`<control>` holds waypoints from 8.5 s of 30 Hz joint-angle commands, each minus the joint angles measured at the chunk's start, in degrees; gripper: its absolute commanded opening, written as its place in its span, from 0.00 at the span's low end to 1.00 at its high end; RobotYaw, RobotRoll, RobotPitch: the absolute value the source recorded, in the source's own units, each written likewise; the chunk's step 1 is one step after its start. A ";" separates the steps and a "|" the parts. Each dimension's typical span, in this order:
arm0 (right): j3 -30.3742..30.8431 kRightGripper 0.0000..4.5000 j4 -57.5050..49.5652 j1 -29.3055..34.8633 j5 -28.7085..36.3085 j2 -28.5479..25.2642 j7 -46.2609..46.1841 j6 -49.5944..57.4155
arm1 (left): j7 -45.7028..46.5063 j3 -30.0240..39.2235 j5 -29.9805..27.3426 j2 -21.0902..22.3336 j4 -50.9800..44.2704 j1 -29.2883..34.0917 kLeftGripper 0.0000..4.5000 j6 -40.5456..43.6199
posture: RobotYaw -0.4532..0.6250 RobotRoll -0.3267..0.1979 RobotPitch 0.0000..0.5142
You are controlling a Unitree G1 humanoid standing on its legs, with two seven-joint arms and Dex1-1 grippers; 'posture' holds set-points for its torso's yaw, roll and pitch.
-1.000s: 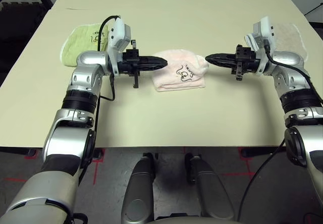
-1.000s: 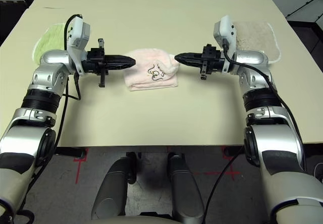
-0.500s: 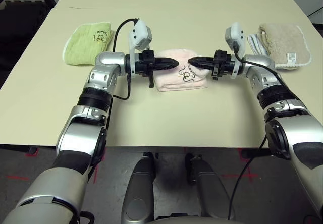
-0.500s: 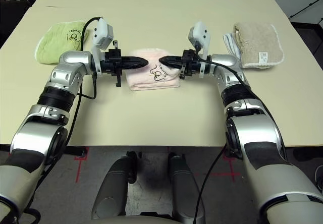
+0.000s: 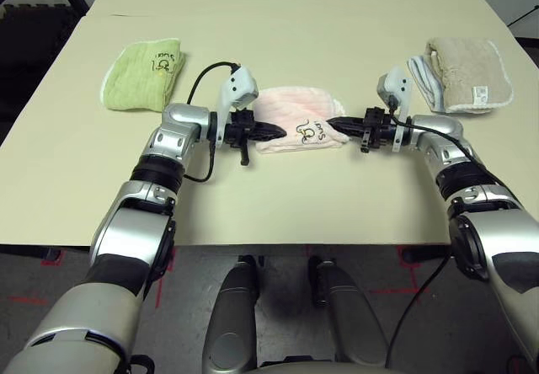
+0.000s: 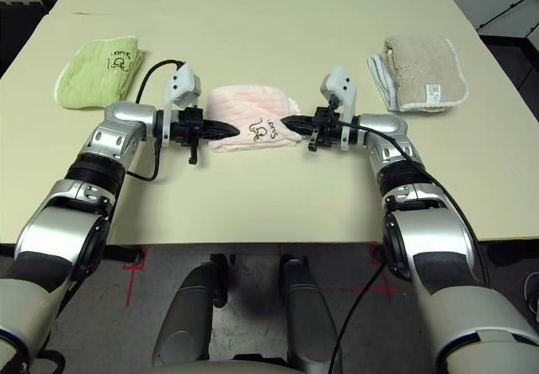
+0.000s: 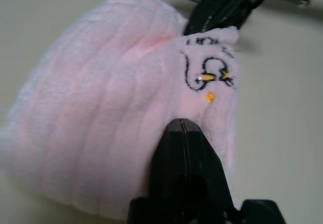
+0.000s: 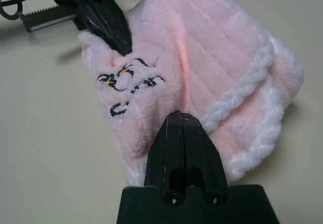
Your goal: Fold the towel and set it aside.
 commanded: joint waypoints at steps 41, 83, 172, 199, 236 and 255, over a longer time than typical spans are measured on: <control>-1.16 0.00 9.45 -10.84 -3.14 5.61 -19.13 -0.09 | 11.49 6.48 3.57 -3.45 10.51 -7.11 0.01 0.15 | 0.51 0.62 0.44; -7.97 0.00 -2.77 -8.49 7.03 -4.19 0.49 3.67 | 0.01 8.80 4.18 2.56 11.04 -10.46 0.01 -5.72 | 0.48 0.62 0.43; -6.03 1.00 -37.37 20.30 13.59 -24.38 2.74 17.45 | 15.97 19.99 -9.32 -3.33 17.08 -17.32 0.00 59.19 | 0.39 0.62 0.46; -4.92 1.00 -34.96 15.25 14.29 -18.30 -0.23 18.64 | 34.04 41.28 -21.25 8.18 18.96 -27.06 0.00 37.92 | 0.45 0.62 0.43; -6.40 1.00 -39.69 12.83 17.69 -6.15 -10.52 23.67 | 41.10 34.92 -12.38 10.49 19.63 -19.88 0.00 1.23 | 0.47 0.62 0.43; -6.53 1.00 -42.00 13.87 18.15 -7.81 -11.02 25.38 | 45.61 36.08 -11.54 11.88 20.14 -15.66 0.00 0.62 | 0.45 0.62 0.44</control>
